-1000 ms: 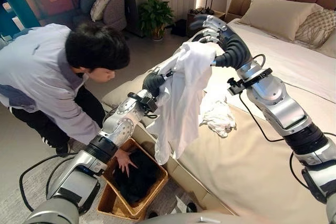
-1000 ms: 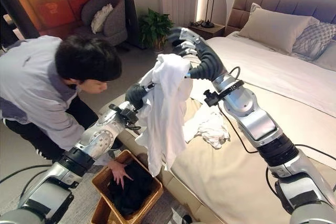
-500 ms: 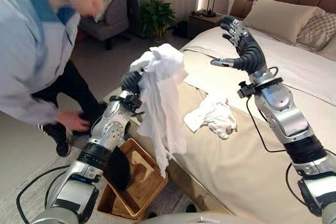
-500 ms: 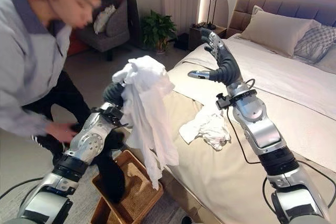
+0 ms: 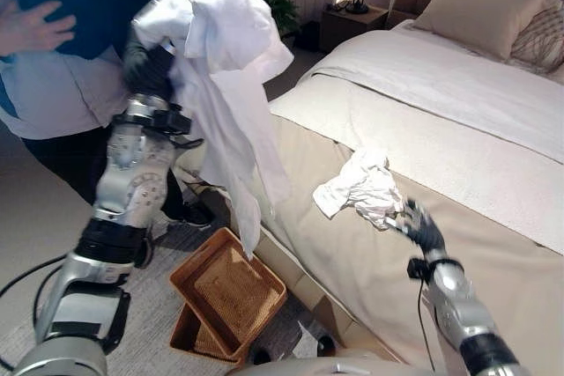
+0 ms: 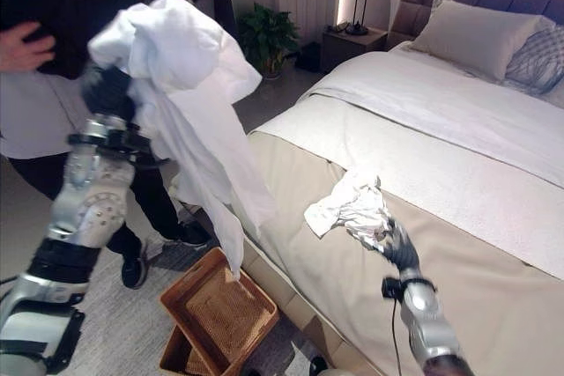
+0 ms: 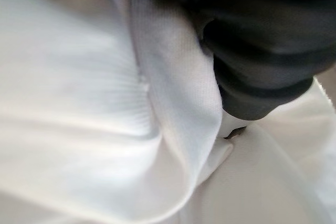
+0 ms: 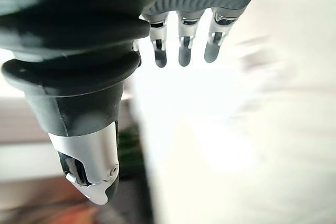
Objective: Pick up clothes into the bucket
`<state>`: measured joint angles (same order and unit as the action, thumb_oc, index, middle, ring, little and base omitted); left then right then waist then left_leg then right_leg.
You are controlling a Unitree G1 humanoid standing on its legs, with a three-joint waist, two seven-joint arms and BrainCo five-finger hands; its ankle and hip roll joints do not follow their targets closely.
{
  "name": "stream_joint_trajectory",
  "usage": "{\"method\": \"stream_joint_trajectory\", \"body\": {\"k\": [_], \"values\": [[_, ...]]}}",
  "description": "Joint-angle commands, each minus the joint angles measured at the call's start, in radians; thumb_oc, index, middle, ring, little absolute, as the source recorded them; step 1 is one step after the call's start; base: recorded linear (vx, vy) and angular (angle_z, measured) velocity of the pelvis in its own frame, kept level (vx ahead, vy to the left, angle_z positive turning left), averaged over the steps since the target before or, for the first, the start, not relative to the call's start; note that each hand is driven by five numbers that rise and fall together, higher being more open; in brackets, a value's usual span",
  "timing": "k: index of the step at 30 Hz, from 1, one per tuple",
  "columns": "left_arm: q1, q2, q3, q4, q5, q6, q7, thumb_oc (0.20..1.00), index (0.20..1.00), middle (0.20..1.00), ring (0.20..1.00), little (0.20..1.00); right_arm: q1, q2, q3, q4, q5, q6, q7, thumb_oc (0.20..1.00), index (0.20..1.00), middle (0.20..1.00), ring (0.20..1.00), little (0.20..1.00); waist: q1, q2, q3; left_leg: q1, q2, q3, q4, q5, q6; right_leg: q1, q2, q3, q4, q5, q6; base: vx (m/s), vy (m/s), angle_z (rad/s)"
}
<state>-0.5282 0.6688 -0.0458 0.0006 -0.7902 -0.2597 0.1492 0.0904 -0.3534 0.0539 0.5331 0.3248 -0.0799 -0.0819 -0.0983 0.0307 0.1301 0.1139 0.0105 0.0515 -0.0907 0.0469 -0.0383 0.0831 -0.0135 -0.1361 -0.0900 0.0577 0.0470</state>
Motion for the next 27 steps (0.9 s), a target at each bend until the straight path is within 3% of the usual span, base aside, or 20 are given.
{"method": "stream_joint_trajectory", "body": {"k": [1, 11, 12, 19, 27], "values": [[-0.024, 0.059, 0.071, -0.020, 0.082, -0.087, 0.034, 0.200, 0.200, 0.200, 0.200, 0.200, -0.023, 0.024, 0.024, 0.011, -0.008, -0.050, 0.008, 1.000, 1.000, 1.000, 1.000, 1.000, 0.000, -0.032, -0.048, 0.020, 0.007, -0.014, 0.034, -0.081, -0.011, 0.002, -0.118, -0.015, 0.076, -0.038, 0.106, -0.01, -0.005, 0.06], [0.112, 0.004, 0.155, -0.007, 0.189, -0.089, 0.046, 0.200, 0.200, 0.200, 0.200, 0.200, -0.039, 0.054, 0.156, 0.542, -0.125, 0.008, 0.107, 1.000, 1.000, 1.000, 1.000, 1.000, 0.019, -0.041, -0.012, 0.002, 0.012, -0.023, 0.048, -0.081, -0.019, -0.005, -0.117, -0.024, 0.079, -0.041, 0.100, -0.01, -0.005, 0.01], [0.137, -0.002, 0.164, 0.003, 0.232, -0.081, 0.051, 0.200, 0.200, 0.200, 0.200, 0.200, -0.051, 0.049, 0.185, 0.611, -0.208, 0.026, 0.108, 1.000, 1.000, 1.000, 1.000, 1.000, 0.025, -0.042, -0.004, -0.001, 0.014, -0.024, 0.050, -0.081, -0.019, -0.008, -0.116, -0.026, 0.080, -0.041, 0.099, 0.00, 0.000, 0.00], [0.223, 0.001, 0.191, 0.079, 0.399, -0.060, 0.112, 0.200, 0.200, 0.200, 0.200, 0.200, -0.055, 0.031, 0.213, 0.535, -0.249, 0.008, 0.104, 1.000, 1.000, 1.000, 1.000, 1.000, 0.029, -0.053, 0.040, -0.044, 0.012, -0.029, 0.083, -0.084, -0.013, -0.052, -0.117, -0.016, 0.112, -0.045, 0.094, -0.03, 0.006, 0.01], [0.240, -0.035, 0.155, 0.221, 0.425, -0.056, 0.148, 0.200, 0.200, 0.200, 0.200, 0.200, -0.103, 0.000, 0.237, 0.451, -0.245, -0.017, 0.073, 1.000, 1.000, 1.000, 1.000, 1.000, 0.031, -0.088, 0.125, -0.176, 0.012, -0.029, 0.170, -0.083, -0.015, -0.159, -0.115, -0.003, 0.141, -0.026, 0.089, -0.10, 0.006, -0.01]]}}
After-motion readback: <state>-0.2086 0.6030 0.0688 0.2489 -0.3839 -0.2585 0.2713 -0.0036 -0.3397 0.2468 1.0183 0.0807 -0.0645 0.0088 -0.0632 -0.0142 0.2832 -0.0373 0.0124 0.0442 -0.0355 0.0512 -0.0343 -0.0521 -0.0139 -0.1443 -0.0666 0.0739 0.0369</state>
